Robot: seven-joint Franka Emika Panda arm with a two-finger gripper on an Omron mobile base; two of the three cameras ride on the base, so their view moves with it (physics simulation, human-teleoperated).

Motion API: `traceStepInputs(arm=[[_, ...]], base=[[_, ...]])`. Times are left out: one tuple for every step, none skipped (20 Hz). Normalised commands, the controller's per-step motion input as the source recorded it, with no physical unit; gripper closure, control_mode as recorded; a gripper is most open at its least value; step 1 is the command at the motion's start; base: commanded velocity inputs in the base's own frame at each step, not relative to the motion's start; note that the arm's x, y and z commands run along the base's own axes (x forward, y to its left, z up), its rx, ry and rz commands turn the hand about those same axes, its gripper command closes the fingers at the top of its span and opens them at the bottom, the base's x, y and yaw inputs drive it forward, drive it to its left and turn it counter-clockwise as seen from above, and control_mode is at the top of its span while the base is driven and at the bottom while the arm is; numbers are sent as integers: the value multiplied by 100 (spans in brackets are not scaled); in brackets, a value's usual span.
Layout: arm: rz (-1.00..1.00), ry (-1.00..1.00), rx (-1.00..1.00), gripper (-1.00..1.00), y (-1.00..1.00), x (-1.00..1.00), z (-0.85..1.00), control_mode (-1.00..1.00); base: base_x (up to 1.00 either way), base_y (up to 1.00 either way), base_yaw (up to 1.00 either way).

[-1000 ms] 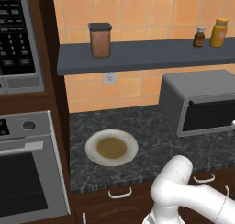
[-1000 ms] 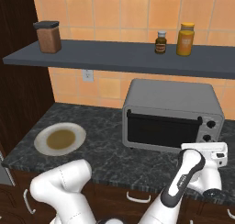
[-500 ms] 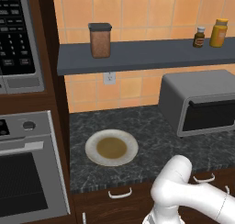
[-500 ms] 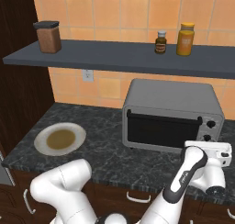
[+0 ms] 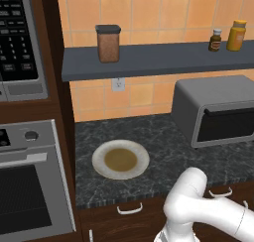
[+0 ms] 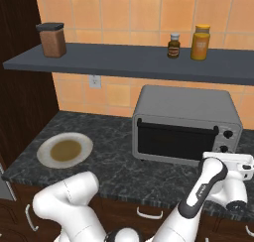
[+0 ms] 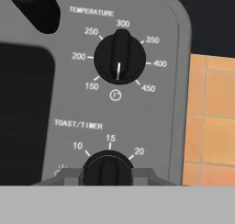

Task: Pick up the kebab skewer and baguette bread, and place them inside the toaster oven. Close the toaster oven door and start by setting the timer.

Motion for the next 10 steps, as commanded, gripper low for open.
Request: traceStepInputs(arm=[[-11,-3,0,100,21,23,5,-100],[-13,-2,0,100,26,27,6,-100],[-15,-2,0,100,24,24,9,-100],[-15,-2,0,100,27,21,9,-100],[-16,-1,3,100,24,21,10,-100],[-17,0,5,100,19,17,14,-100],[-15,0,8,100,19,14,17,-100],[-15,0,11,100,24,14,13,-100],[-15,0,13,100,22,17,14,-100],[-13,-1,15,100,12,13,14,-100]], base=[[0,0,0],[0,0,0],[0,0,0],[0,0,0],[0,0,0],[0,0,0],[0,0,0],[0,0,0],[0,0,0],[0,0,0]])
